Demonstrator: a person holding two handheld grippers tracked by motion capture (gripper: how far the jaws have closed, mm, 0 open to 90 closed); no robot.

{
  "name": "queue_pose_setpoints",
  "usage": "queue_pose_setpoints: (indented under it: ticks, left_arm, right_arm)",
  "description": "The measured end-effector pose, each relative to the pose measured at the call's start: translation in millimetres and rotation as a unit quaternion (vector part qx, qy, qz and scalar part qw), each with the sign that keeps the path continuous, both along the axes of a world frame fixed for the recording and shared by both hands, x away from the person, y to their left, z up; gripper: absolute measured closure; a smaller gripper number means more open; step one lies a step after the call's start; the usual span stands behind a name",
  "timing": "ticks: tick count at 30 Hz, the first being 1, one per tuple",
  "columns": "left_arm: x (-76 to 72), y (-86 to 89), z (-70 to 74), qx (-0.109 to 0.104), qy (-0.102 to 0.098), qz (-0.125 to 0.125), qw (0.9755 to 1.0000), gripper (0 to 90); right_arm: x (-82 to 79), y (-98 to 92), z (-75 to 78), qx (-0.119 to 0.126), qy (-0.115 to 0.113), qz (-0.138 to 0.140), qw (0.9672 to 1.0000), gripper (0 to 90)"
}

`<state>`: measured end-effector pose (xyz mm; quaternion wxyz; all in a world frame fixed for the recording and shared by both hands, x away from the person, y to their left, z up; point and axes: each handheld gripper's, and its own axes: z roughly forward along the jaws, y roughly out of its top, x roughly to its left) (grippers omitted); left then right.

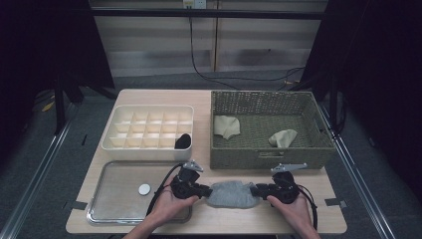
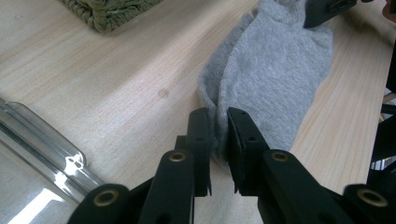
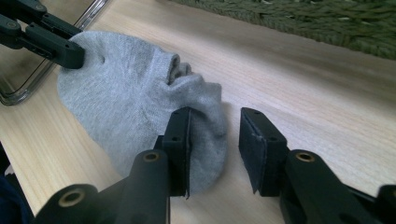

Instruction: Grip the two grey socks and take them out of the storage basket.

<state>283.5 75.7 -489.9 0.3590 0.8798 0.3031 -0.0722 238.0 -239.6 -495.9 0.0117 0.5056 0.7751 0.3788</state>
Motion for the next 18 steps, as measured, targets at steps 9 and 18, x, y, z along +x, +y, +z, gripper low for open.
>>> queue_pose_setpoints:
  ticks: [9,18]
  left_arm:
    - [-4.1,-0.3,-1.5,0.003,-0.004,0.001,1.0000,79.6]
    - [-3.1,5.8,12.4,-0.029,-0.001,0.008,0.9996,58.8]
  right_arm:
    - [-0.3,2.9,-1.8,0.013,0.004,0.016,0.9998,69.2]
    - [-0.2,2.8,-1.5,0.022,0.016,0.028,0.9992,79.1]
